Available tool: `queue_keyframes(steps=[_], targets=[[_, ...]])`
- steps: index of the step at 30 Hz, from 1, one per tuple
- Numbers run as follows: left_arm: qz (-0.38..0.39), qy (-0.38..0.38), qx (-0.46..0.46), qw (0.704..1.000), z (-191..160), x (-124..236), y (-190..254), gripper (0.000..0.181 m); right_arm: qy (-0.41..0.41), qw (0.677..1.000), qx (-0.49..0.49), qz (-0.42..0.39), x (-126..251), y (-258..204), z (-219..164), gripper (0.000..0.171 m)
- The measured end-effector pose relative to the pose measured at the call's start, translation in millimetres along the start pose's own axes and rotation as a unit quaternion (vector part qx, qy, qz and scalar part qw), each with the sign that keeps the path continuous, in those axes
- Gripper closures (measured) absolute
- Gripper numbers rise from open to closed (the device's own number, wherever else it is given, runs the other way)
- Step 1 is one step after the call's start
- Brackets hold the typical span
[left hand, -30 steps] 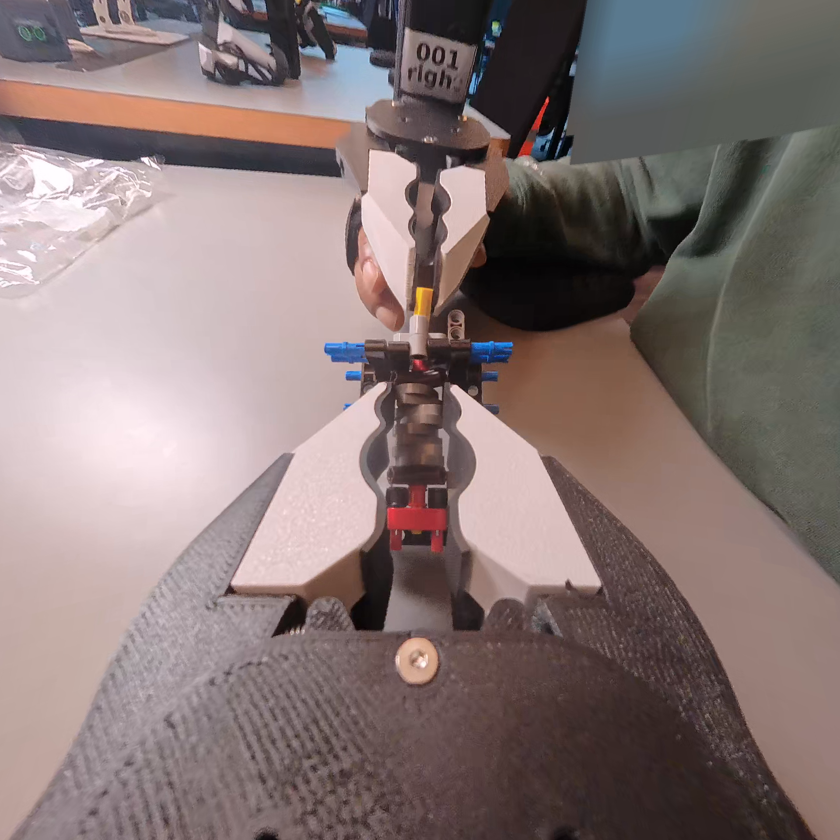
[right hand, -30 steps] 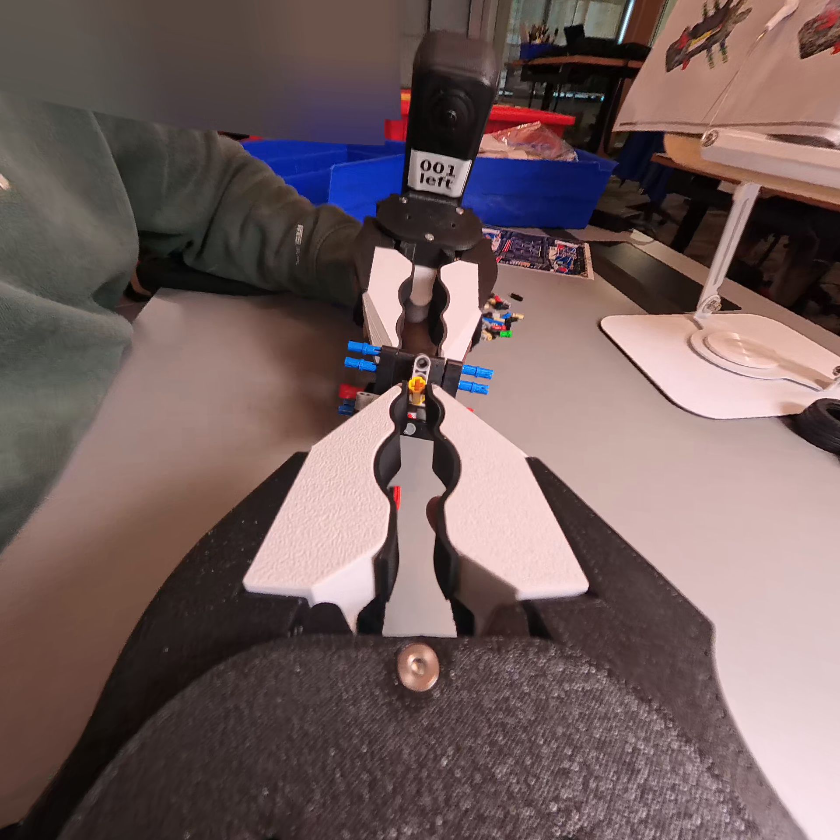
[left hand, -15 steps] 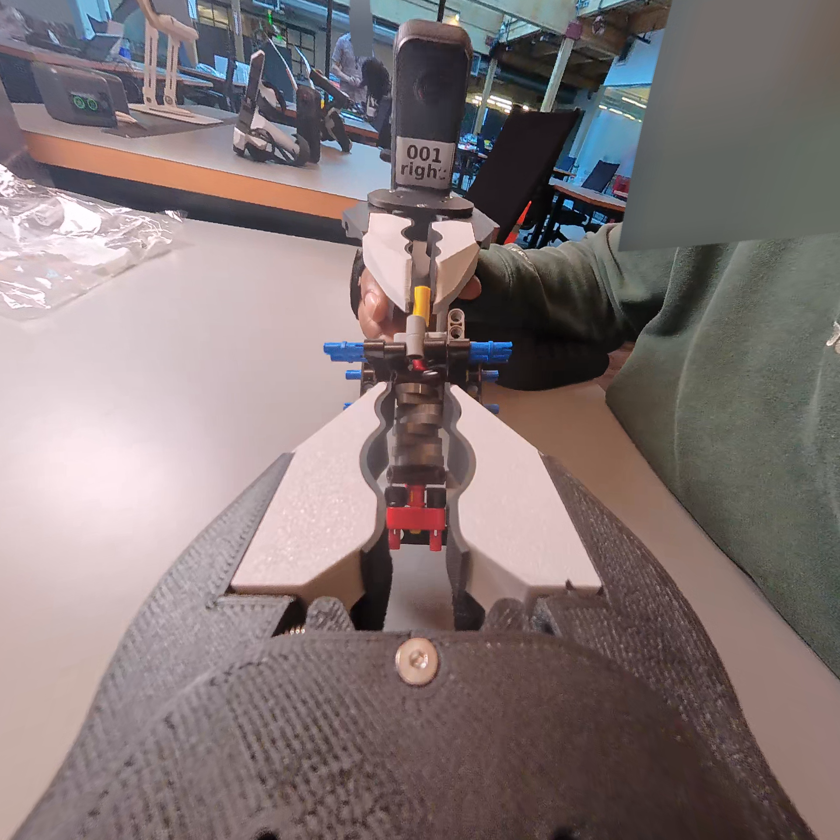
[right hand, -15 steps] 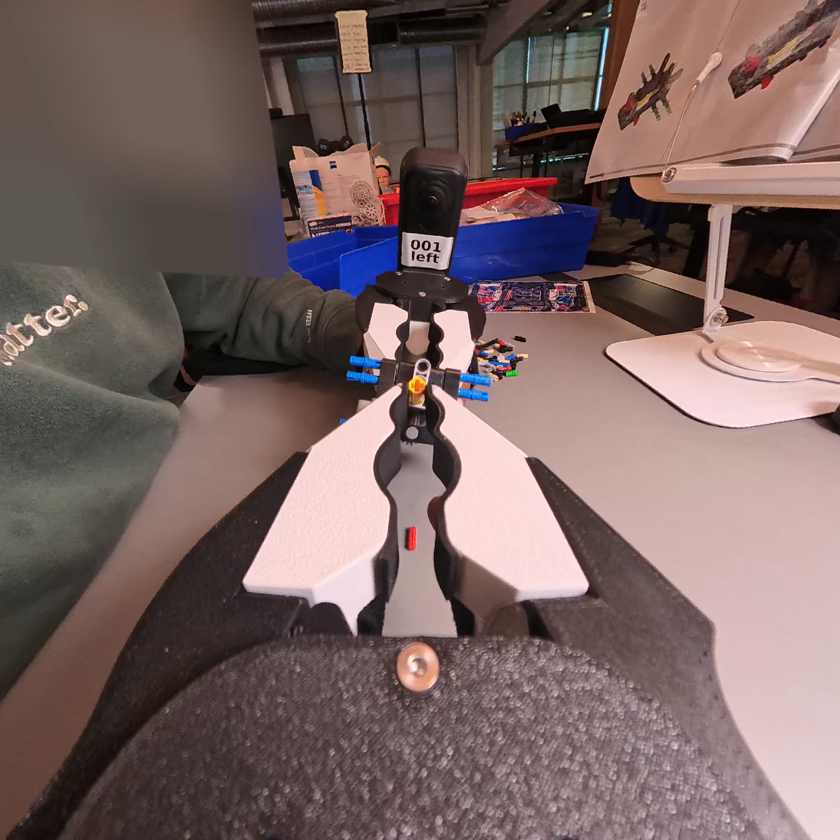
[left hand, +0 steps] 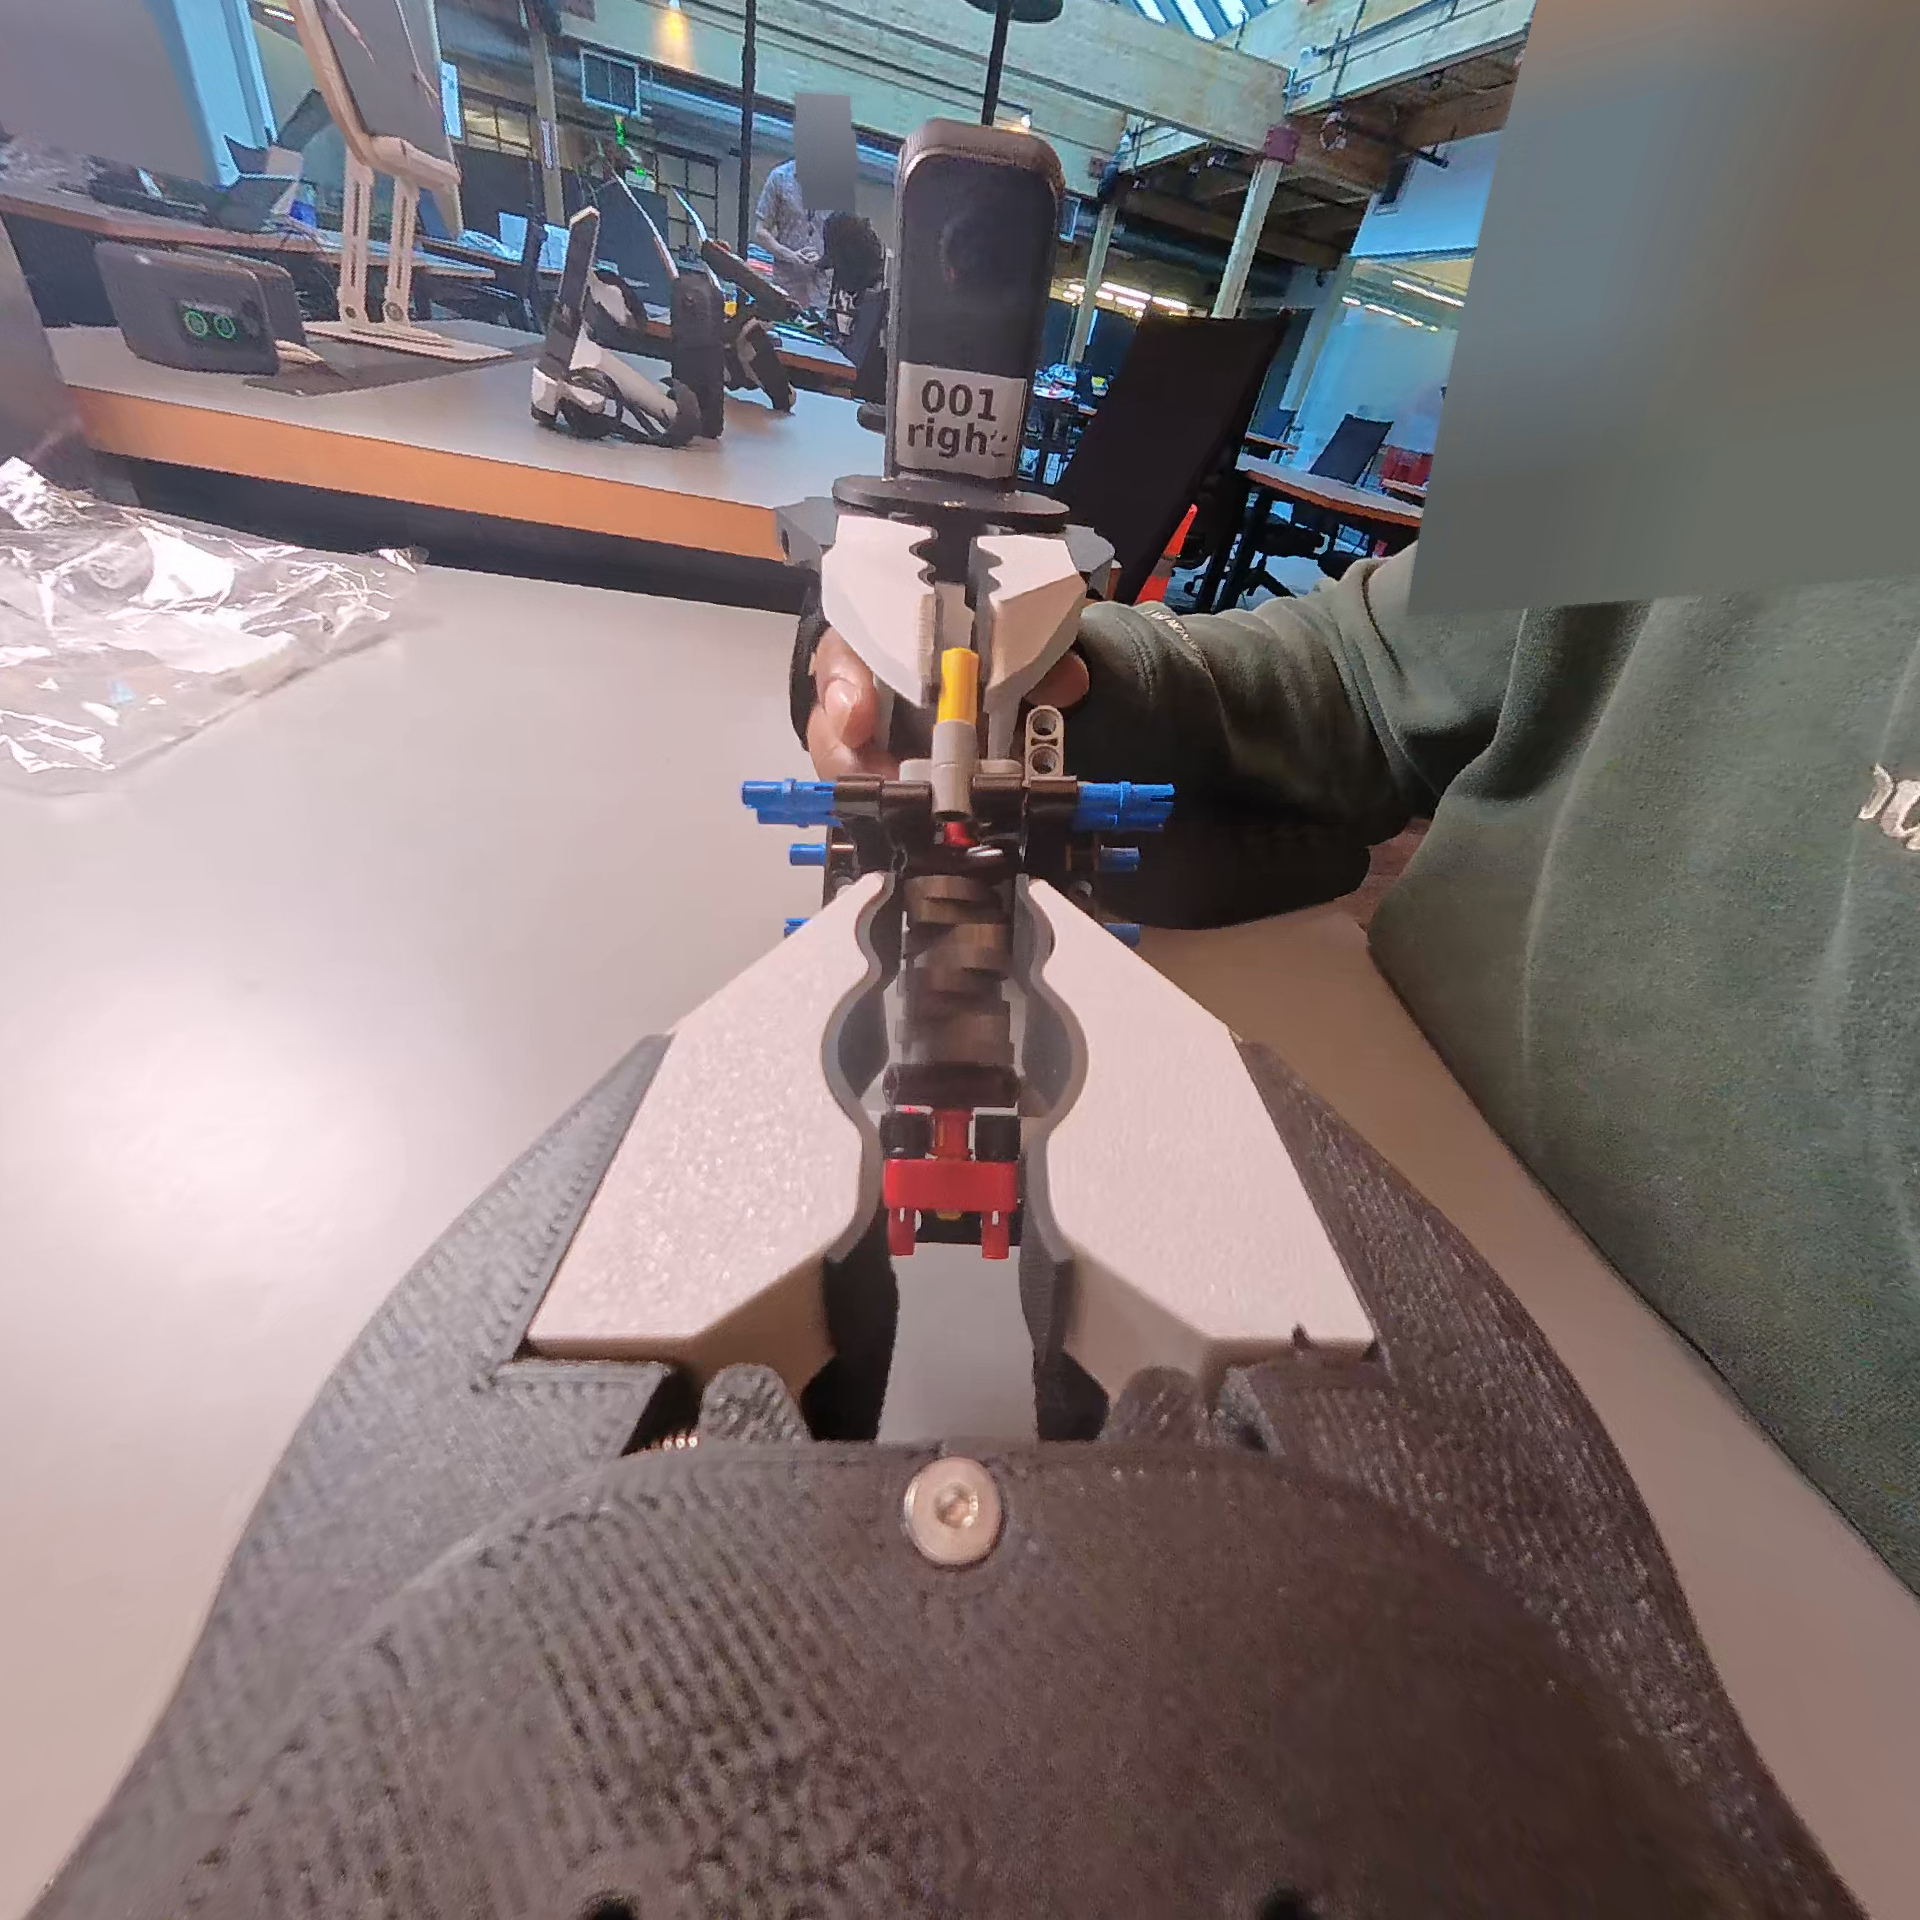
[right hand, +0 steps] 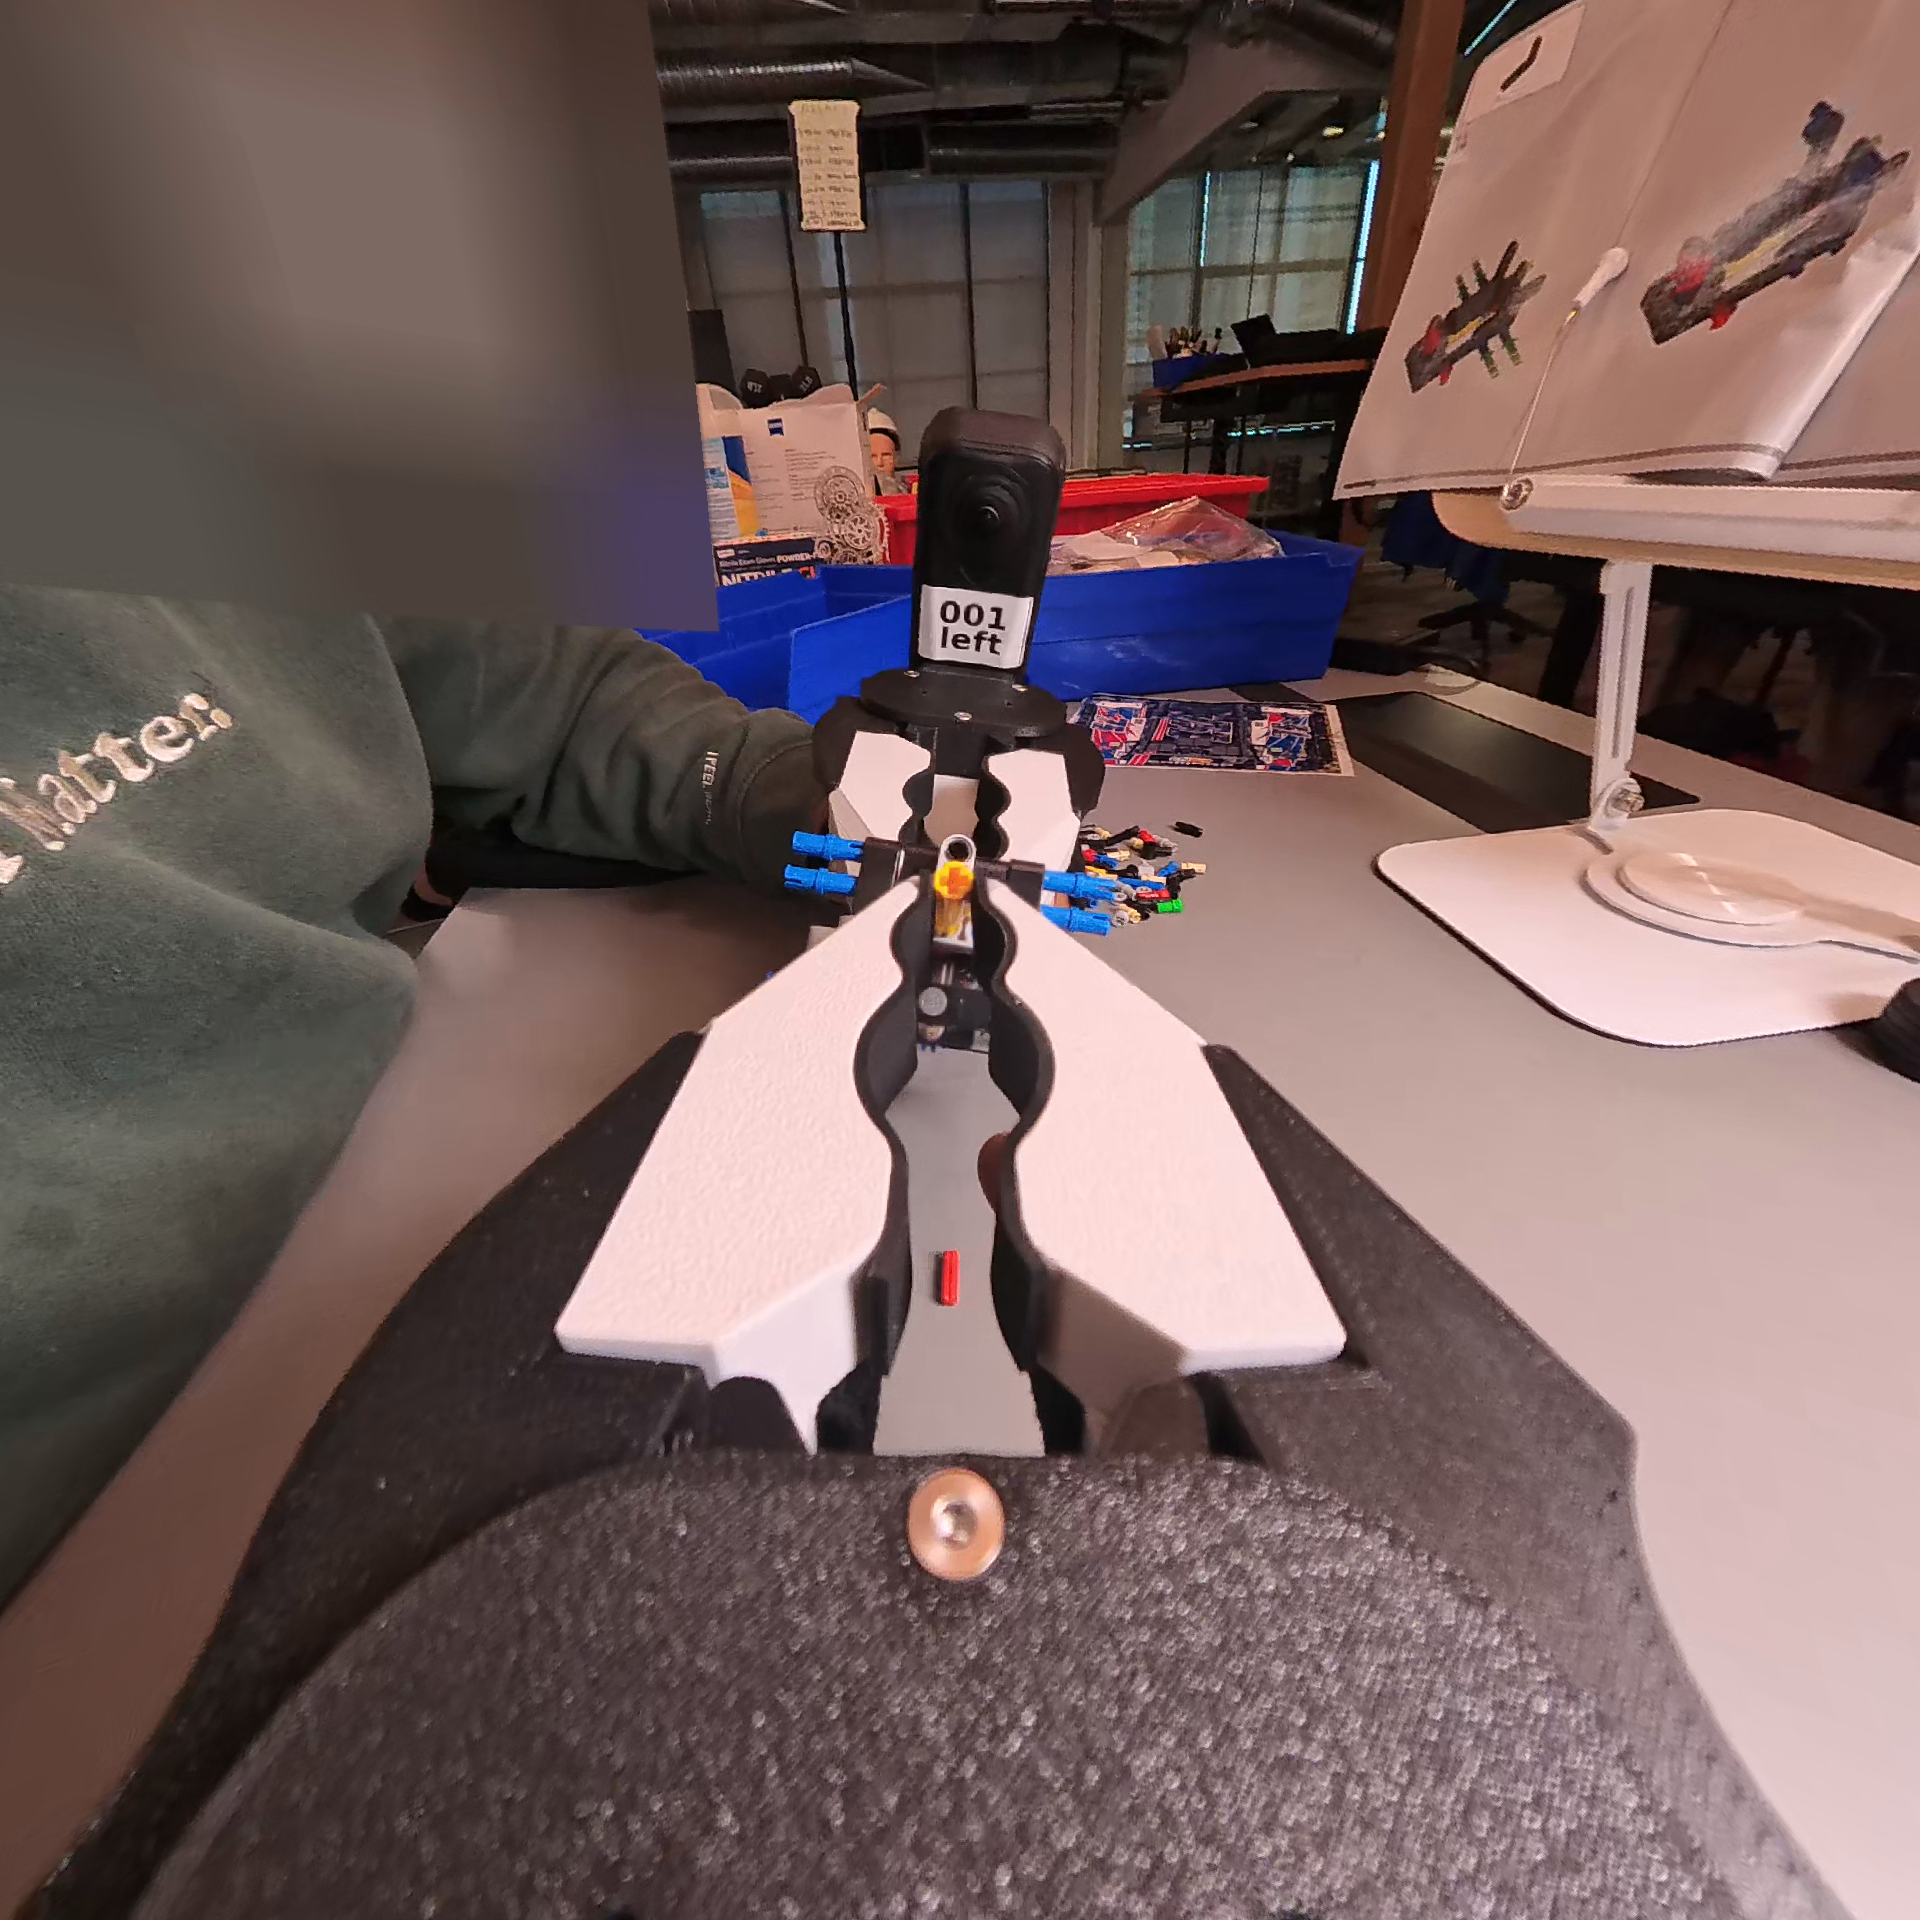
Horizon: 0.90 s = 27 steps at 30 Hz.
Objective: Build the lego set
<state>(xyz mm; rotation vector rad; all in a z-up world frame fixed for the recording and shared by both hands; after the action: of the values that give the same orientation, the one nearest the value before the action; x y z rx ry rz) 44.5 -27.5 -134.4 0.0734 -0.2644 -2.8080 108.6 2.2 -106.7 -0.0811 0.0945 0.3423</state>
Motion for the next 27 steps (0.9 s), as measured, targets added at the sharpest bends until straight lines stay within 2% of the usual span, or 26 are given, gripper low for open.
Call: queue_keyframes(steps=[7,13,22,27], targets=[[-0.003,-0.003,0.016,1.0,3.2,0.3,1.0,0.163,0.008,1.0,-0.013,0.009,1.6,-0.3,0.5,0.166],[0.01,-0.022,0.065,0.998,13.7,-5.2,3.0,0.162,0.06,0.994,-0.084,0.031,4.6,2.8,8.8,0.166],[0.039,-0.026,0.149,0.988,31.3,-3.8,3.1,0.163,0.151,0.966,-0.2,0.061,4.5,13.9,23.7,0.167],[0.052,-0.025,0.168,0.984,35.5,0.2,0.7,0.163,0.153,0.964,-0.213,0.052,4.0,20.0,20.9,0.166]])
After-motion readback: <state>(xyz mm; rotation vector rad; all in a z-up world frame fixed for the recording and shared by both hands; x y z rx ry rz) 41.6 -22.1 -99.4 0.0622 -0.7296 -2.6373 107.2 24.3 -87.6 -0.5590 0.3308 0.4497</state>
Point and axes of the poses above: each gripper's, where its closed fingertips meet, x back along the fingers, z out of its top, y = z × x across the jaws, the point moved 3 cm from there along x, back along the fingers, and after that the axes turned 5 degrees about y, right-handed, at the moved point
